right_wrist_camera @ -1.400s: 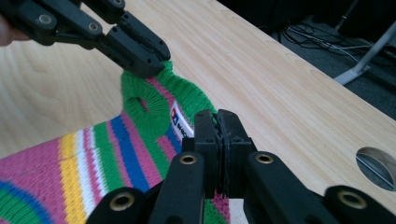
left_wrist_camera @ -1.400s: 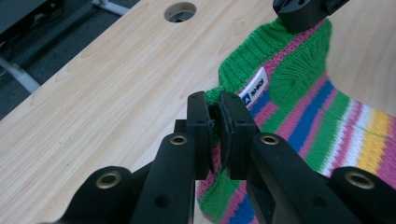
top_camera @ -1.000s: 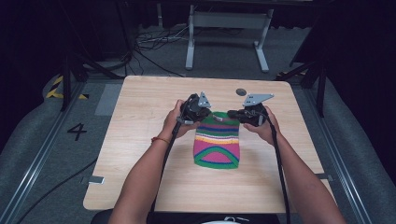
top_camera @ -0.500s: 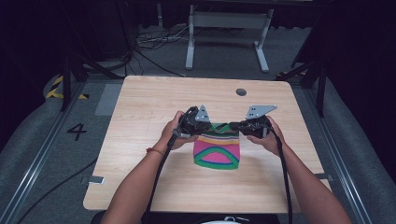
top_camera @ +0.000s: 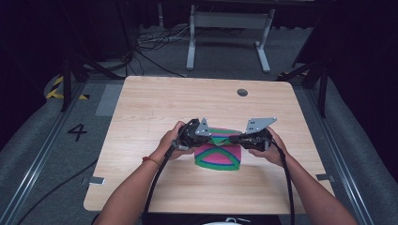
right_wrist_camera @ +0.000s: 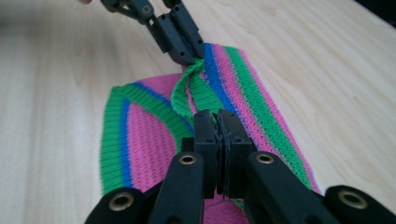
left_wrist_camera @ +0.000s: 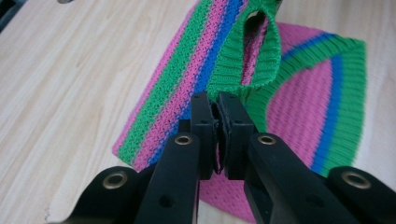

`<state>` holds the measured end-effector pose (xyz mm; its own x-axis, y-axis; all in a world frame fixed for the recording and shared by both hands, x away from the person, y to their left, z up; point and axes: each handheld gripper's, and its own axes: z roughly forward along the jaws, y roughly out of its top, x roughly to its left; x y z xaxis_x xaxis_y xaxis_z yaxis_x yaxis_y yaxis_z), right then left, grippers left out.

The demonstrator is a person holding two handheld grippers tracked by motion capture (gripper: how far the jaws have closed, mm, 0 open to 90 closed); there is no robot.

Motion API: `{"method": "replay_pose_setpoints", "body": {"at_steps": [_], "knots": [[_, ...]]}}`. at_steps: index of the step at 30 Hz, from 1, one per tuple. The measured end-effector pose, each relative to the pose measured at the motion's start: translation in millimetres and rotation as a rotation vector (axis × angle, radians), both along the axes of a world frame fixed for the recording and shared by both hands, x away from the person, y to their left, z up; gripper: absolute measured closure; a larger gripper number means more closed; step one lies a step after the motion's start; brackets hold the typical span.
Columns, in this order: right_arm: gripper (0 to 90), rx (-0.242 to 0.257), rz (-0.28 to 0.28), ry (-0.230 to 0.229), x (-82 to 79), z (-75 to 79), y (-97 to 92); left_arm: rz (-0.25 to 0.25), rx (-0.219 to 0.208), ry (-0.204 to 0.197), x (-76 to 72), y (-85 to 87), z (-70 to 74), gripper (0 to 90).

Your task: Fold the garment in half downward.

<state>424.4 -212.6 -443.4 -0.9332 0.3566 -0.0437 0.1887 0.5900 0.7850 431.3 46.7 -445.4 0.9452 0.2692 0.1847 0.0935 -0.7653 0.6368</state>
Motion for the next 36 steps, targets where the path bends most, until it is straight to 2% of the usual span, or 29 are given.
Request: {"method": "replay_pose_setpoints", "body": {"at_steps": [8,14,18,30,36], "knots": [[88.0,-0.031,0.050,0.018,-16.4,-10.0,5.5,-0.046,0.022,-0.001,-16.5,1.5,-3.2,85.7],[87.9,-0.056,0.076,0.035,-26.6,-16.6,8.0,-0.077,0.041,0.019,-23.9,2.6,-10.7,85.3],[87.9,-0.079,0.092,0.037,-31.6,-19.8,9.8,-0.093,0.036,0.033,-28.2,3.3,-15.5,85.1],[87.9,-0.145,0.107,0.059,-42.1,-31.5,9.7,-0.136,0.088,0.063,-40.7,0.1,-29.4,84.4],[87.7,-0.158,0.114,0.073,-45.4,-38.5,8.0,-0.138,0.079,0.079,-43.5,3.6,-33.4,81.8]]}}
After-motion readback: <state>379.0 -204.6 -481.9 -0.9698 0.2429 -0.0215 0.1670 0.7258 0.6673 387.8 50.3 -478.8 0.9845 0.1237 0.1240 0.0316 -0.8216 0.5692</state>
